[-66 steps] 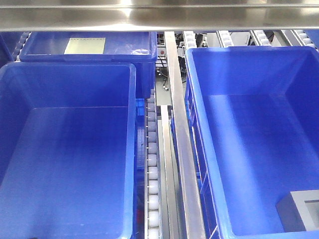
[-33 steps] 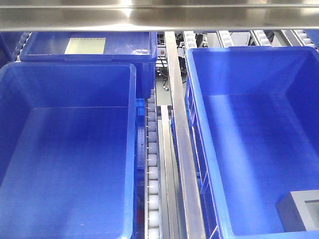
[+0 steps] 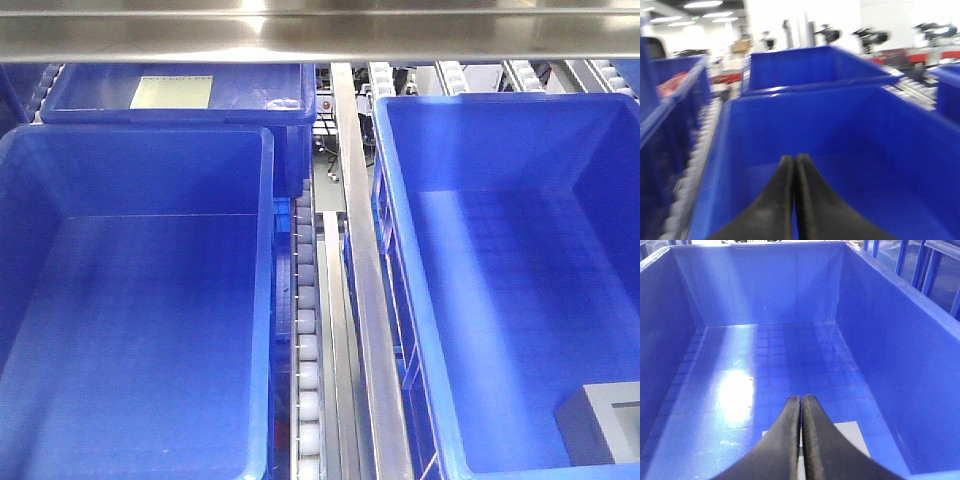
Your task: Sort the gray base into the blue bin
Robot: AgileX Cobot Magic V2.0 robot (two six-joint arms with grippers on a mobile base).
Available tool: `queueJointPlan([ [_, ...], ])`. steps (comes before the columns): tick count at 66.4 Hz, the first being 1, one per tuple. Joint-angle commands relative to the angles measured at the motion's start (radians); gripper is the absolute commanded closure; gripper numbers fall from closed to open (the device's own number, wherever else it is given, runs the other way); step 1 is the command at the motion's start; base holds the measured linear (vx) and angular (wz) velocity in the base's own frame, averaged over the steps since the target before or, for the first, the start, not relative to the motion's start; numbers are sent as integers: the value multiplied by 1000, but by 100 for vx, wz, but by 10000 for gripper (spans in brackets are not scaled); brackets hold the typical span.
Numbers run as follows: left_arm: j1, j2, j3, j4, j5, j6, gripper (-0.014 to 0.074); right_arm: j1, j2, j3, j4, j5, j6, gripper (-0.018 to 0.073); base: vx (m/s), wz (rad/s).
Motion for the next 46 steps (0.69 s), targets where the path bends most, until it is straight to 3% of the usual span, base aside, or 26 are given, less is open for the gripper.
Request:
queueJointPlan([
  [1, 58, -13, 3, -1, -81, -3, 603, -4, 19, 2, -4, -53, -12, 564, 0, 0],
  [9, 95, -13, 71, -1, -103, -3, 603, -4, 19, 2, -4, -53, -12, 564, 0, 0],
  [21, 94, -13, 99, 1, -47, -3, 603, -4, 19, 2, -4, -53, -12, 564, 0, 0],
  [46, 94, -13, 99, 2, -40, -3, 603, -4, 19, 2, -4, -53, -12, 564, 0, 0],
])
